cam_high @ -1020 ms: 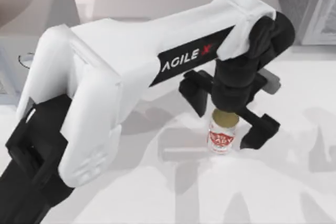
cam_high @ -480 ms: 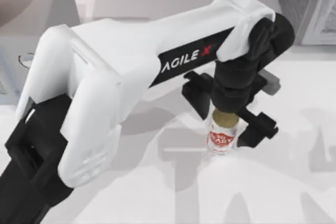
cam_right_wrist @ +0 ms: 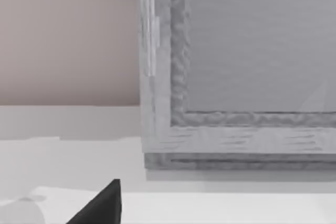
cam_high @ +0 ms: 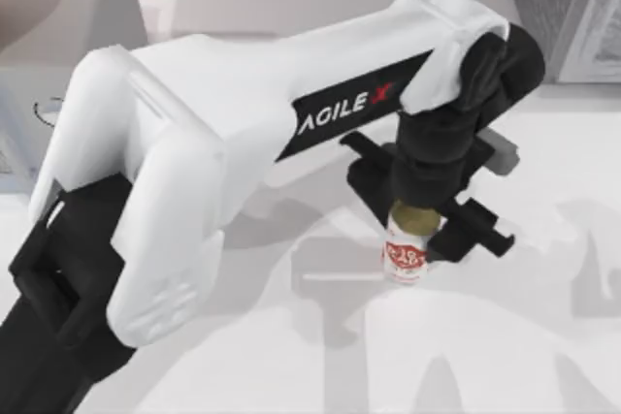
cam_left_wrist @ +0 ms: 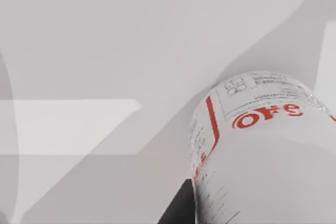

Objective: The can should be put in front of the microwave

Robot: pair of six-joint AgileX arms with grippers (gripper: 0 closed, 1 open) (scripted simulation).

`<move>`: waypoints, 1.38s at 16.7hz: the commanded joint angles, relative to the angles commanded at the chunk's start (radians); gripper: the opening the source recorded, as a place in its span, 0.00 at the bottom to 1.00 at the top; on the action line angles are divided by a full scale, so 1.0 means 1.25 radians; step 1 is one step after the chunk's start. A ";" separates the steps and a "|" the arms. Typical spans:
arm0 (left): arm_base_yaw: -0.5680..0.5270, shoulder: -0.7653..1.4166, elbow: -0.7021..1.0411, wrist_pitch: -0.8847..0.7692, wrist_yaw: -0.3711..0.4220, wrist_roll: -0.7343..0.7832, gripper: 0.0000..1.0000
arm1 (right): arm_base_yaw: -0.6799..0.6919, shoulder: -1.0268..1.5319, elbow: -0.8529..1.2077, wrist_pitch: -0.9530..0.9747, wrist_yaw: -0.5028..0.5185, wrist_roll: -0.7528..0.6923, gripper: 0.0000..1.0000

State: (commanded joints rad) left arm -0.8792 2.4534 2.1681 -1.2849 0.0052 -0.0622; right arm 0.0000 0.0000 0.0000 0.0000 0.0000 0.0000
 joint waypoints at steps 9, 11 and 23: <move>0.000 0.000 0.000 0.000 0.000 0.000 0.00 | 0.000 0.000 0.000 0.000 0.000 0.000 1.00; 0.001 0.001 0.003 -0.003 0.000 0.001 0.00 | 0.000 0.000 0.000 0.000 0.000 0.000 1.00; 0.002 0.007 0.138 -0.131 0.000 0.002 0.00 | 0.000 0.000 0.000 0.000 0.000 0.000 1.00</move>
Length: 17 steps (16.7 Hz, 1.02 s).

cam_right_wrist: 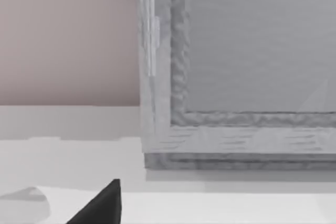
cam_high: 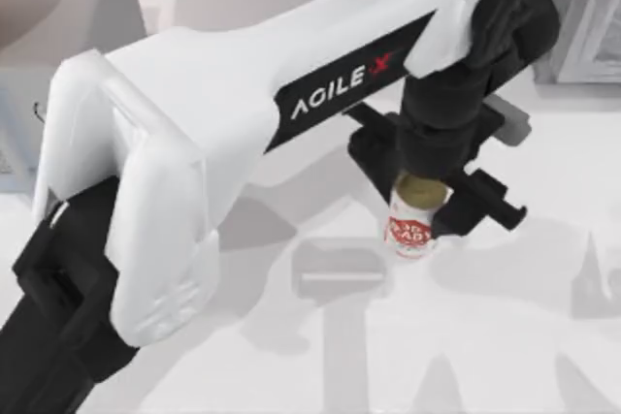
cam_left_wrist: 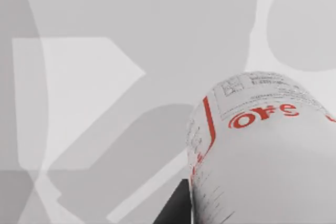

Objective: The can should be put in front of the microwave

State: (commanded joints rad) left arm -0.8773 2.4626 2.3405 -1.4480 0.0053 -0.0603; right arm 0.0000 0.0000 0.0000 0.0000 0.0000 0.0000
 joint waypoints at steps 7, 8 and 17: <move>0.186 -0.202 -0.211 0.020 0.057 -0.002 0.00 | 0.000 0.000 0.000 0.000 0.000 0.000 1.00; 0.226 -0.251 -0.271 0.019 0.055 0.004 0.00 | 0.000 0.000 0.000 0.000 0.000 0.000 1.00; 0.504 -0.677 -0.897 0.119 0.057 0.029 0.00 | 0.000 0.000 0.000 0.000 0.000 0.000 1.00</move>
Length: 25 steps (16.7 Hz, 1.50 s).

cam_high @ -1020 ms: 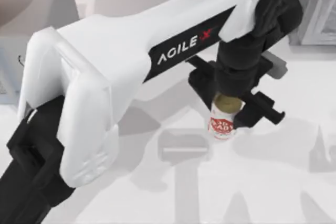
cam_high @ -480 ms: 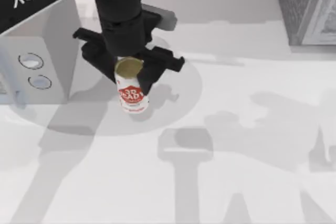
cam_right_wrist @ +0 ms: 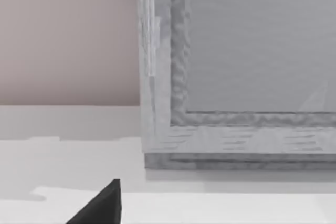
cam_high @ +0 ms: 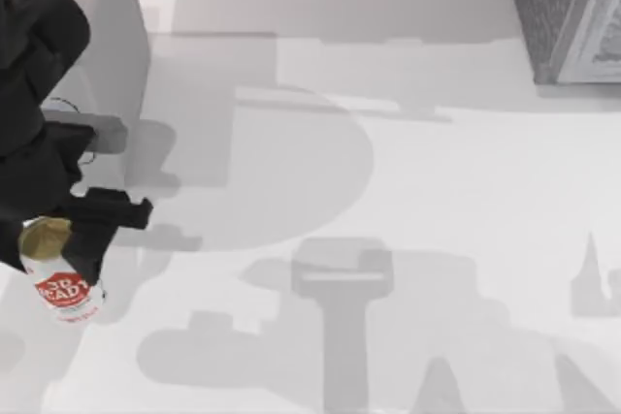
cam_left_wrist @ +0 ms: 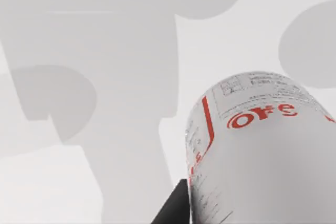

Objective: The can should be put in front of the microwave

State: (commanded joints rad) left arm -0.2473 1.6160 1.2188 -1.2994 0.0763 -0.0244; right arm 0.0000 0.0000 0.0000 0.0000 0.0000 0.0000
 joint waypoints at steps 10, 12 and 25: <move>0.196 -0.197 -0.241 0.144 -0.061 0.031 0.00 | 0.000 0.000 0.000 0.000 0.000 0.000 1.00; 0.196 -0.197 -0.241 0.144 -0.061 0.031 0.00 | 0.000 0.000 0.000 0.000 0.000 0.000 1.00; 0.197 -0.191 -0.263 0.171 -0.061 0.032 0.15 | 0.000 0.000 0.000 0.000 0.000 0.000 1.00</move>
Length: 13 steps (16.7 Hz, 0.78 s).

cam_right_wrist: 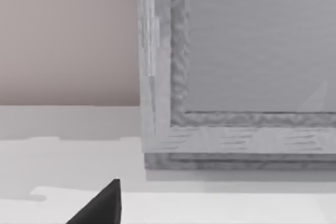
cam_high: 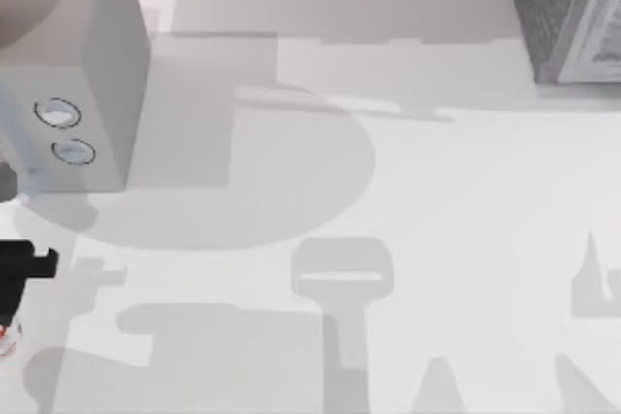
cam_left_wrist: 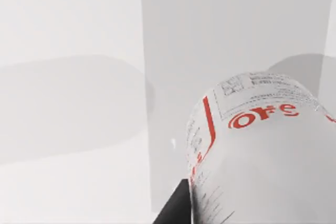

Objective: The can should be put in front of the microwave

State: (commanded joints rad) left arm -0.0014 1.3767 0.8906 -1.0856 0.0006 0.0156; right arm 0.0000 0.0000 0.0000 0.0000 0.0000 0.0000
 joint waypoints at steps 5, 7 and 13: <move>0.000 0.000 0.000 0.000 0.000 0.000 0.53 | 0.000 0.000 0.000 0.000 0.000 0.000 1.00; 0.000 0.000 0.000 0.000 0.000 0.000 0.68 | 0.000 0.000 0.000 0.000 0.000 0.000 1.00; 0.000 0.000 0.000 0.000 0.000 0.000 1.00 | 0.000 0.000 0.000 0.000 0.000 0.000 1.00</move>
State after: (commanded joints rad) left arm -0.0014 1.3767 0.8906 -1.0856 0.0006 0.0156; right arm 0.0000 0.0000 0.0000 0.0000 0.0000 0.0000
